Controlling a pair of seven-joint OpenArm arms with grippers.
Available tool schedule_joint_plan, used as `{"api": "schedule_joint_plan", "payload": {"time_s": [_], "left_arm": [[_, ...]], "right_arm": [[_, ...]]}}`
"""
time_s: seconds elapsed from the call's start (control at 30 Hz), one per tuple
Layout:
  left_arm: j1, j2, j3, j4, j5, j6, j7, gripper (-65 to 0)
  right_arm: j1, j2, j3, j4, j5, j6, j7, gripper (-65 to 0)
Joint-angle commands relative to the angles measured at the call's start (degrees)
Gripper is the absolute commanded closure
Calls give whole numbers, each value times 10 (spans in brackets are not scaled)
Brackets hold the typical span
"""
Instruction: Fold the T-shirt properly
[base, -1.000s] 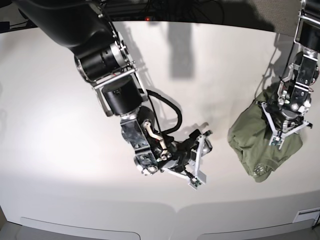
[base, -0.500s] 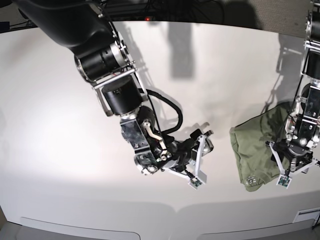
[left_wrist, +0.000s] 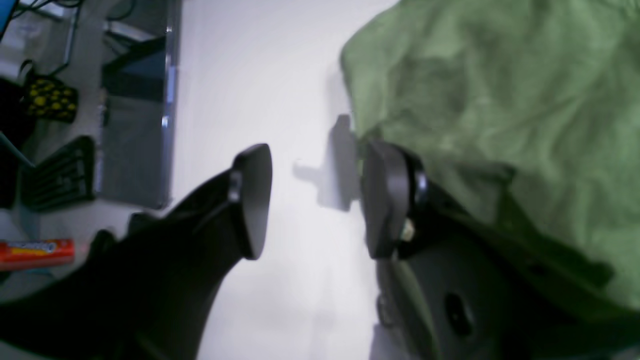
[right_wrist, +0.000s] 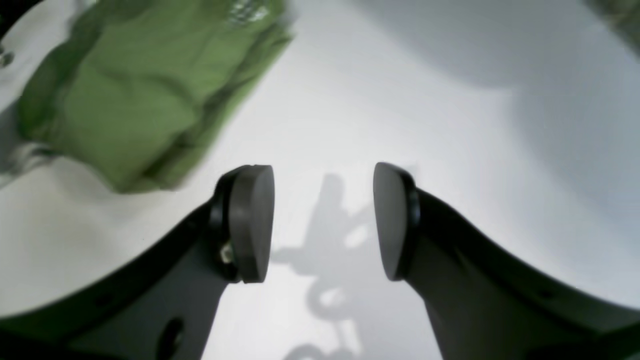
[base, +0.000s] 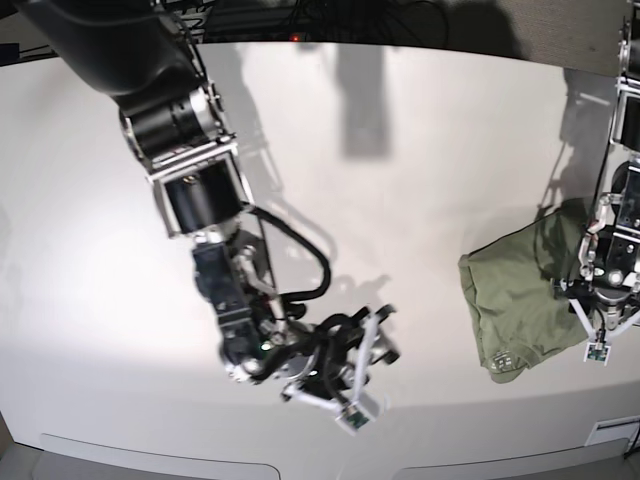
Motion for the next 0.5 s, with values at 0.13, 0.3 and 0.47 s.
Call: {"api": "schedule_joint_plan", "payload": {"time_s": [0.13, 0.3, 0.47], "left_arm": [[28, -29, -4, 85, -17, 6, 17, -294], [90, -51, -12, 198, 2, 27, 89, -294], [183, -56, -73, 315, 23, 36, 137, -294]], "right_arm": [[-32, 45, 41, 118, 9, -9, -17, -316], [-104, 68, 150, 210, 67, -8, -65, -316], [-194, 103, 257, 321, 144, 6, -124, -316]]}}
